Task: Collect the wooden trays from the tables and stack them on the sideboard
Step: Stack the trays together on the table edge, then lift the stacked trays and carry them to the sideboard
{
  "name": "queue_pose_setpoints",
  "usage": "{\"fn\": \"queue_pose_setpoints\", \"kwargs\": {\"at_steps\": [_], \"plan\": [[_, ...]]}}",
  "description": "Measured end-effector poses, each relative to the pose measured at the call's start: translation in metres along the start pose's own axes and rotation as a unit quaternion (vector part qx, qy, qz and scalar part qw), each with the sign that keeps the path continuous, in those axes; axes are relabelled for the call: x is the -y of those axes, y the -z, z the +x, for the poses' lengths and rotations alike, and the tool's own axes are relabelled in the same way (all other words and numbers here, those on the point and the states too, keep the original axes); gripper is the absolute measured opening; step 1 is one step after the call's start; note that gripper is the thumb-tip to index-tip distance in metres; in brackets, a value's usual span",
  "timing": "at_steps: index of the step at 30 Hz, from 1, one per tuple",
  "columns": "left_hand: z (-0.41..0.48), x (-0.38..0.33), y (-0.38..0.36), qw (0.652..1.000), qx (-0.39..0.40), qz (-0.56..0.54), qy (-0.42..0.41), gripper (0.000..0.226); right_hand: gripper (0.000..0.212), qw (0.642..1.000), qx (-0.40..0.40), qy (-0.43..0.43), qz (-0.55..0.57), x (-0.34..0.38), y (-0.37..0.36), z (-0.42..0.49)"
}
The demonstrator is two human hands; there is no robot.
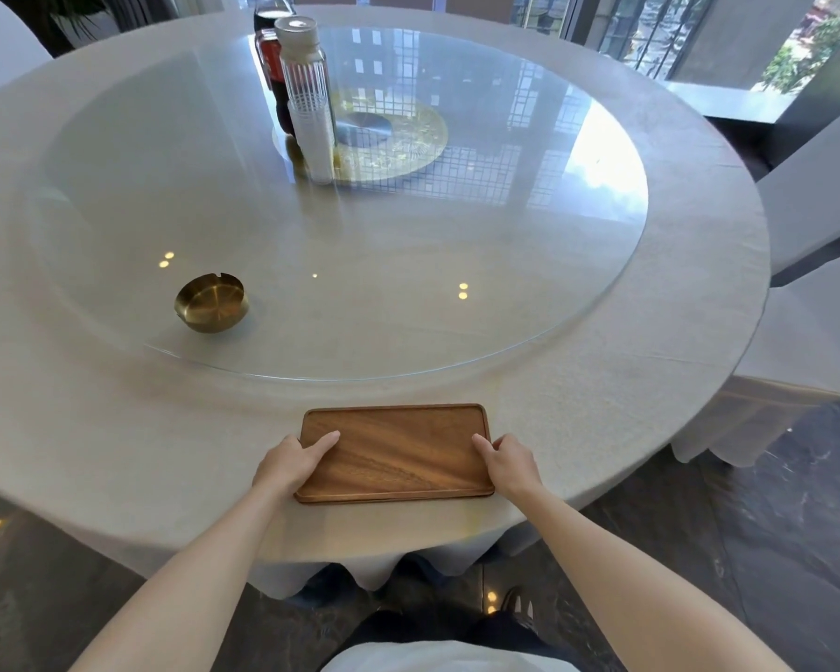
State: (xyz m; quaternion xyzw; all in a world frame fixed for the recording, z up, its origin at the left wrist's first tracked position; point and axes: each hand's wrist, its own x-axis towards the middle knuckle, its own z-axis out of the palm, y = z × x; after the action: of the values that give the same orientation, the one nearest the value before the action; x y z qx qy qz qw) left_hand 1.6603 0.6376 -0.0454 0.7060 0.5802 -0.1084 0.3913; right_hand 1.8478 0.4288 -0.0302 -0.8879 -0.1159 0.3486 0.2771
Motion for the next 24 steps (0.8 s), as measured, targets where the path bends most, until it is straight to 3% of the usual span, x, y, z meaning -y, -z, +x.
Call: {"fn": "queue_pose_setpoints", "kwargs": {"at_steps": [11,24], "plan": [[-0.004,-0.026,-0.008,0.999,-0.001,-0.004,-0.045,0.067,0.043,0.995,-0.02,-0.032,0.088,-0.024,0.0,-0.012],[-0.06,-0.206,-0.087,0.963,0.078,0.039,-0.257,0.05,0.039,0.939,-0.197,-0.112,0.257,-0.101,0.14,-0.05]]}}
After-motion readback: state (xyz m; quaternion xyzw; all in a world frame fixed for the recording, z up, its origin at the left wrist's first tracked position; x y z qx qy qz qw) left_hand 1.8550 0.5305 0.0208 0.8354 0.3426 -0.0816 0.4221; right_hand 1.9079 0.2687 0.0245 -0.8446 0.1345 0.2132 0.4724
